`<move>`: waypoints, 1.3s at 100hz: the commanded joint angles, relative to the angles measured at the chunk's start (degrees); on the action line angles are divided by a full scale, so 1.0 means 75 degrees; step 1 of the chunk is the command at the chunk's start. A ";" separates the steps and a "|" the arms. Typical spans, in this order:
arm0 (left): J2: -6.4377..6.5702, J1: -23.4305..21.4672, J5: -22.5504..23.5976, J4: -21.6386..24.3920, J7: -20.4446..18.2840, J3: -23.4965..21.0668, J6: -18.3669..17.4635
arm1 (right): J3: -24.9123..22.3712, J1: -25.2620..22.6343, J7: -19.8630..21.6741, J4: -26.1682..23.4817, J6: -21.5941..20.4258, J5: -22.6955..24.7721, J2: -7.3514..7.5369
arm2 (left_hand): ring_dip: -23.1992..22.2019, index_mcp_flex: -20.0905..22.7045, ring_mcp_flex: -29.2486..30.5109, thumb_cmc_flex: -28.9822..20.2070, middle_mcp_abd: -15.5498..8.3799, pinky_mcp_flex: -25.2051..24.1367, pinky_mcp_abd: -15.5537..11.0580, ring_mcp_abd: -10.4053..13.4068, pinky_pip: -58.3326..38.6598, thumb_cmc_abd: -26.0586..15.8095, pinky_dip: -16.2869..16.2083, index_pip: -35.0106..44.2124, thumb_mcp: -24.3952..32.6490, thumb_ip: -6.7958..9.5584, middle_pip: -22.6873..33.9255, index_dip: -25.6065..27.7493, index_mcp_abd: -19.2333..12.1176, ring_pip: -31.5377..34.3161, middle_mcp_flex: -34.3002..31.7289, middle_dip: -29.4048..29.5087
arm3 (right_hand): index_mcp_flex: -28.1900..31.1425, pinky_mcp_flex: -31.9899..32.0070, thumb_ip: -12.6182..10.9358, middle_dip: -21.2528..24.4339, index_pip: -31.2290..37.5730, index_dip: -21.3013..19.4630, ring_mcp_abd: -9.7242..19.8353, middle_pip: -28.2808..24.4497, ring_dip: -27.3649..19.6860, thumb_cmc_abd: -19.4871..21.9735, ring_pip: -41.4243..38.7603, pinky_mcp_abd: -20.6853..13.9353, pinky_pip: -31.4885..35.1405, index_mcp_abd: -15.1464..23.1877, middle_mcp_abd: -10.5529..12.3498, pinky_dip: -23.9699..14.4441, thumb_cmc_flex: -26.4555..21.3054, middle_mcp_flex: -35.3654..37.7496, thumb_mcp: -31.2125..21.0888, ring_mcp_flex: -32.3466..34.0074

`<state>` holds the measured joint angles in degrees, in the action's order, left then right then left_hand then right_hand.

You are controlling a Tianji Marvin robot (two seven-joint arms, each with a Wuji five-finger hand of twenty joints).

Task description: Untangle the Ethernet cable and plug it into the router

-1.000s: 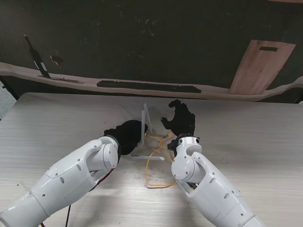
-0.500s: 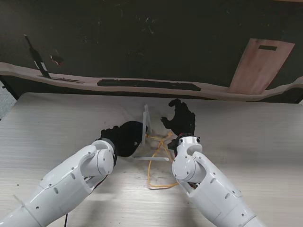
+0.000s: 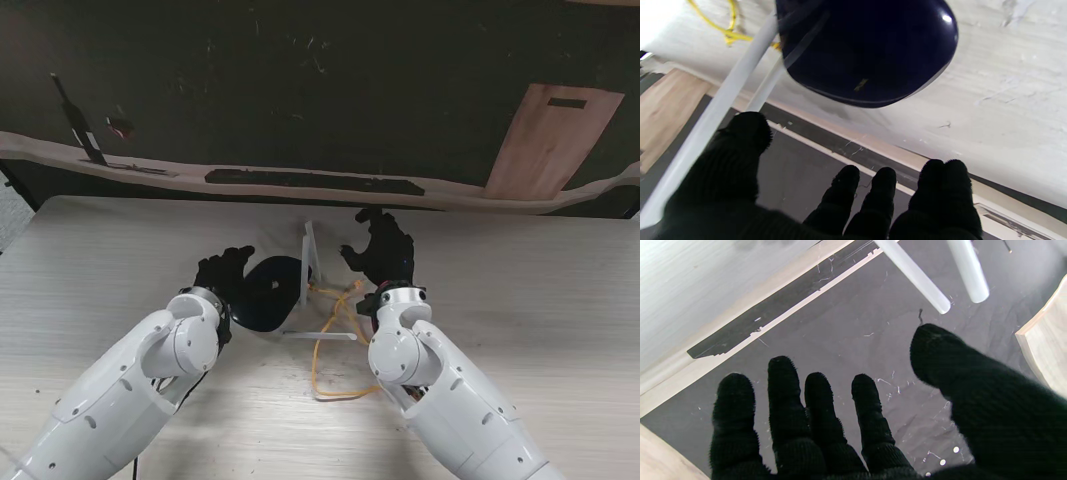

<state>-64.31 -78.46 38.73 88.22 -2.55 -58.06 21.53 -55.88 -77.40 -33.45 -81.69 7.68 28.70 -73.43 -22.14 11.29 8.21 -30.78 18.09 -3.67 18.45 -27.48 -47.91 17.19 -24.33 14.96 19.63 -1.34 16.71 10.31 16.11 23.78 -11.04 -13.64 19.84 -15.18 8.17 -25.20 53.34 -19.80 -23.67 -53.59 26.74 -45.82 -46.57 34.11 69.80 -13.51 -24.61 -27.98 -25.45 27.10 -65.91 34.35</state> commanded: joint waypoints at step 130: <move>-0.0220 -0.2399 -0.2251 0.0935 0.1576 -0.2322 -0.6155 | -0.2128 -0.2394 0.3129 -0.2163 -0.3315 -0.1321 0.0902 | -0.0658 0.3267 0.4946 -0.2052 -0.1045 0.3116 0.0120 0.1119 -0.2002 0.1840 -0.0875 0.5135 0.2492 -0.0231 0.2315 0.1520 -0.1597 0.1893 -0.5425 -0.1481 | 0.3570 -0.2882 0.0786 -0.0060 0.0432 0.0659 0.0379 -0.0370 -0.0100 -0.1085 -0.2409 0.0379 0.1251 0.0765 0.0377 -0.0486 -0.0725 0.3811 -0.0643 0.3885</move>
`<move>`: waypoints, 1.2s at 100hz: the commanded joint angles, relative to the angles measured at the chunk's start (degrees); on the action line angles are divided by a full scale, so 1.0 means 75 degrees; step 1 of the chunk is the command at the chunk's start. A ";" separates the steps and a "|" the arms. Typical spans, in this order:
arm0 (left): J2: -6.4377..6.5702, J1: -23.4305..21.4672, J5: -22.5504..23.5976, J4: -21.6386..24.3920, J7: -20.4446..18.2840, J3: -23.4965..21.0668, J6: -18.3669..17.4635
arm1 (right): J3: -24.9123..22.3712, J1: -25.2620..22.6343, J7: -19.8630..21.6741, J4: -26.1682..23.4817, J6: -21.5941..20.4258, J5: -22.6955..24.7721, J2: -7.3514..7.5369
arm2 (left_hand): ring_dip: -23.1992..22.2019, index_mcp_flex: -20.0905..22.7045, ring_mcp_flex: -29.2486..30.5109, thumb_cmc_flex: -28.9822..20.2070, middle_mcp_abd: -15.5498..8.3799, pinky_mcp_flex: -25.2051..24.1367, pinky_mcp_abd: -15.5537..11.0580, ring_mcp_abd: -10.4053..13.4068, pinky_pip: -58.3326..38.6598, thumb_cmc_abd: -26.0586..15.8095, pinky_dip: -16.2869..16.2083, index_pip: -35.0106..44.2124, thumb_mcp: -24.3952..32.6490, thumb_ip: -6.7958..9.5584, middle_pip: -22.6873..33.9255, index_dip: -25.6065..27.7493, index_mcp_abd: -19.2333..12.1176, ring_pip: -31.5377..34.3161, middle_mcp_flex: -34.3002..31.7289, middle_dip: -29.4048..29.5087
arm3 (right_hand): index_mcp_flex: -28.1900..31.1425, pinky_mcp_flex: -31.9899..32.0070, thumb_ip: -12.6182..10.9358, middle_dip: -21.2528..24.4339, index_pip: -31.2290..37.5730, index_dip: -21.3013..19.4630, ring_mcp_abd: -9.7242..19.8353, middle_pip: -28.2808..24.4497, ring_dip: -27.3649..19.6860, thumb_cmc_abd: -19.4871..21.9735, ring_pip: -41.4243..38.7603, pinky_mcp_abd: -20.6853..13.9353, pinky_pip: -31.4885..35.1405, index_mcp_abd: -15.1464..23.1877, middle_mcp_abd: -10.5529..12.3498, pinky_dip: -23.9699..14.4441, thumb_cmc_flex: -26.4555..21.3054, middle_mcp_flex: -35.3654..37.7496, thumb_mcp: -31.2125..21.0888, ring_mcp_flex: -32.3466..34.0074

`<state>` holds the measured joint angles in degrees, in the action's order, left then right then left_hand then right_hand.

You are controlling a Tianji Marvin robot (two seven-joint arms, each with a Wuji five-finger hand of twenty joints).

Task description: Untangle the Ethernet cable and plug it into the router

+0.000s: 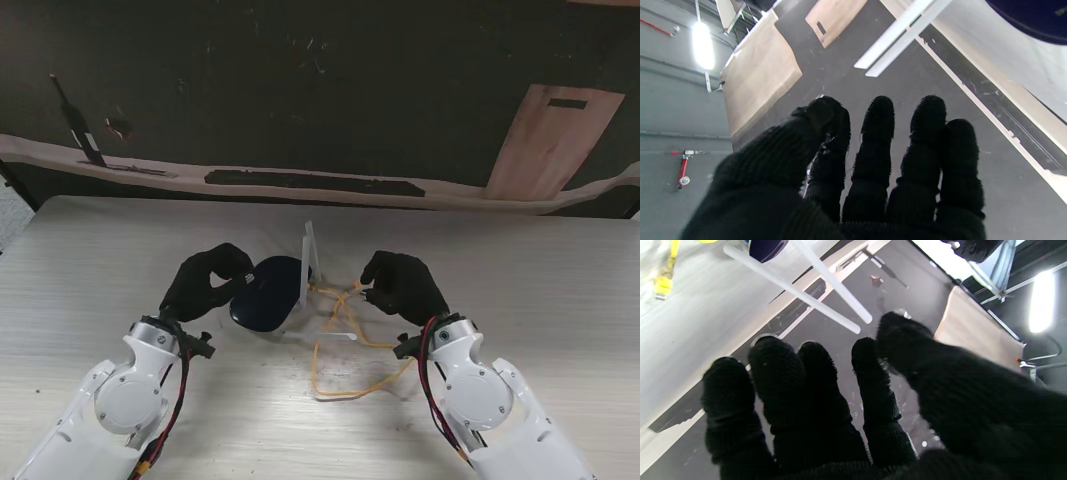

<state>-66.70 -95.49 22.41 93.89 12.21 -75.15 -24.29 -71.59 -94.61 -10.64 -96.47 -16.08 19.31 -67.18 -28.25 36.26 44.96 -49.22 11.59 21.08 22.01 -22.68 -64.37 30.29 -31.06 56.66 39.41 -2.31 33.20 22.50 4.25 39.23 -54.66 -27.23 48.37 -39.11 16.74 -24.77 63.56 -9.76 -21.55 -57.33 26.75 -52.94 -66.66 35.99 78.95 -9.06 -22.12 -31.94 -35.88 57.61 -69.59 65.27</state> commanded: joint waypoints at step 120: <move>0.0371 -0.0257 0.0279 0.0718 -0.1332 -0.0050 -0.0170 | -0.0633 -0.0626 0.0978 -0.0905 -0.1499 -0.0603 0.0288 | 0.1552 -0.2494 -0.4388 0.2624 0.0427 -0.3050 -0.1051 0.0760 0.4399 -0.0495 0.1806 -0.6452 -0.1346 -0.0274 -0.2546 -0.1745 0.0956 -0.3482 0.5136 0.1919 | -0.4168 0.2768 -0.0491 0.0447 -0.1305 -0.1319 0.0568 0.1912 -0.0899 -0.0715 0.5196 -0.0153 -0.4803 0.0788 0.0682 0.0134 0.3619 -0.3864 0.0053 -0.3954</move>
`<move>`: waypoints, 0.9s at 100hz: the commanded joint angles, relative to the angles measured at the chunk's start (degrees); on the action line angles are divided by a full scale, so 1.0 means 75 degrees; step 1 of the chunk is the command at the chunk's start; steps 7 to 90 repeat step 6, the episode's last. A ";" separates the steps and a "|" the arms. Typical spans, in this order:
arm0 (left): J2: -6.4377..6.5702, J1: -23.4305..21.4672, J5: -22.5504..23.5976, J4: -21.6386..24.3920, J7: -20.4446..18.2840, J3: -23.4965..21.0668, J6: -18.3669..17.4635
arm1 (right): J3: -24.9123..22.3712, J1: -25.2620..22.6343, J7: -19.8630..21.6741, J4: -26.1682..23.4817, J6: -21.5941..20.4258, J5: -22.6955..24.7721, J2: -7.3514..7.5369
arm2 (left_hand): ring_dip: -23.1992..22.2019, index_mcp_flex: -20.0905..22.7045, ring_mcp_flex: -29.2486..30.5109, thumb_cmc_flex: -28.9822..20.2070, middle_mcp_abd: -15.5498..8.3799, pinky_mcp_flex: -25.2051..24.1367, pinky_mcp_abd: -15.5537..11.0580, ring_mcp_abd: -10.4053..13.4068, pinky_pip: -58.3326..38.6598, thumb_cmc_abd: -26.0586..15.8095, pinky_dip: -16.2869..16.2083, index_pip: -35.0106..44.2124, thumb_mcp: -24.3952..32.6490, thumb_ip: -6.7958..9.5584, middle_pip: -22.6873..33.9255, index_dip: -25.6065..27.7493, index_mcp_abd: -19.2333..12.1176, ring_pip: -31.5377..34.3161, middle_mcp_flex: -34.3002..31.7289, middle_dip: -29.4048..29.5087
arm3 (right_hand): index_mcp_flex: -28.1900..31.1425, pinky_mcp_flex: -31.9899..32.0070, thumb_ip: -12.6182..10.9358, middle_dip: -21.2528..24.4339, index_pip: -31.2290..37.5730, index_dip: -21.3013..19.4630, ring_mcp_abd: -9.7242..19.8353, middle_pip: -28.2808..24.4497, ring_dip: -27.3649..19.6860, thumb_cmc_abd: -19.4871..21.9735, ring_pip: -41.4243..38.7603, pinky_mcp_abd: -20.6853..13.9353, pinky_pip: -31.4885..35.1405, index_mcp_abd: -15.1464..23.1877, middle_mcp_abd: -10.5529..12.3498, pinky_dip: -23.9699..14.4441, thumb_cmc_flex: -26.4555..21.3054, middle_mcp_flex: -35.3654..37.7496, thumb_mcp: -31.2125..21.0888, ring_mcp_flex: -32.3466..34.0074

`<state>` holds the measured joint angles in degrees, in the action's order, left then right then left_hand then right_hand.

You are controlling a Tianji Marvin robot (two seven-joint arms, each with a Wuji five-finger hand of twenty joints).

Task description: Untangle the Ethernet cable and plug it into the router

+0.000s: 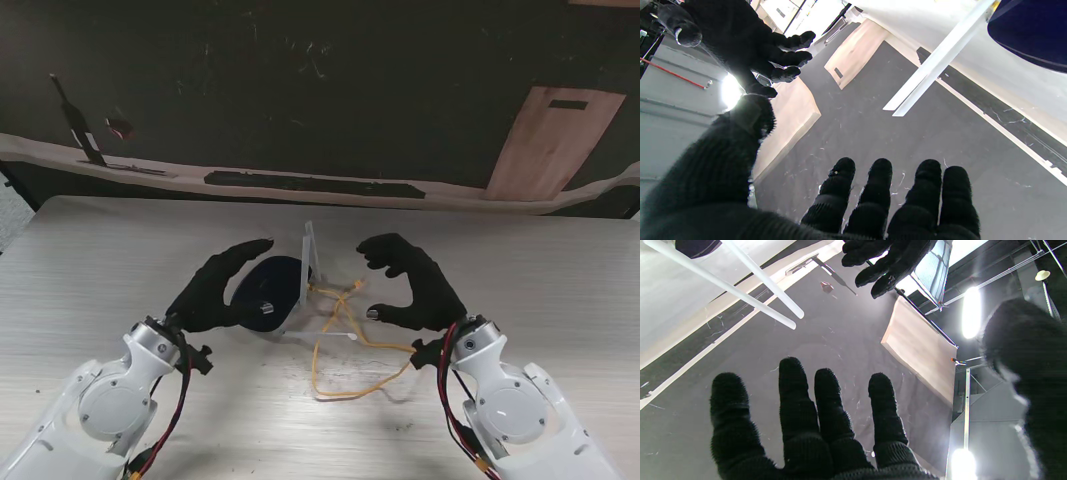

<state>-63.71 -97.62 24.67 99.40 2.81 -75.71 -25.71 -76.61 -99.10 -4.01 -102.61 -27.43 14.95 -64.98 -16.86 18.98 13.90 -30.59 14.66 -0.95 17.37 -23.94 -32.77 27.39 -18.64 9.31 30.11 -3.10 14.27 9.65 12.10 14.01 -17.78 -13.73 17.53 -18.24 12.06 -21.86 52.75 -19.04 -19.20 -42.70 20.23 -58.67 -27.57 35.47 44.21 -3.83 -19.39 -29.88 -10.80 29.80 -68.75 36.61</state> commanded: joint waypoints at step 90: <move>-0.0034 0.0037 -0.0044 -0.0044 -0.0061 0.0042 0.0037 | 0.0056 -0.0031 0.0098 -0.0092 0.0049 -0.0041 -0.0008 | 0.0036 -0.0185 -0.0250 0.0149 0.0022 -0.0114 -0.0434 0.0920 0.0182 -0.0110 0.0143 -0.0131 -0.0114 -0.0169 -0.0016 -0.0027 -0.0100 -0.0117 0.0203 0.0115 | -0.0056 -0.0024 0.0131 0.0059 0.0142 -0.0084 0.0259 -0.0039 -0.0025 0.0053 -0.0025 -0.0083 -0.0180 0.0097 0.0305 -0.0164 0.0279 -0.0160 -0.0051 -0.0127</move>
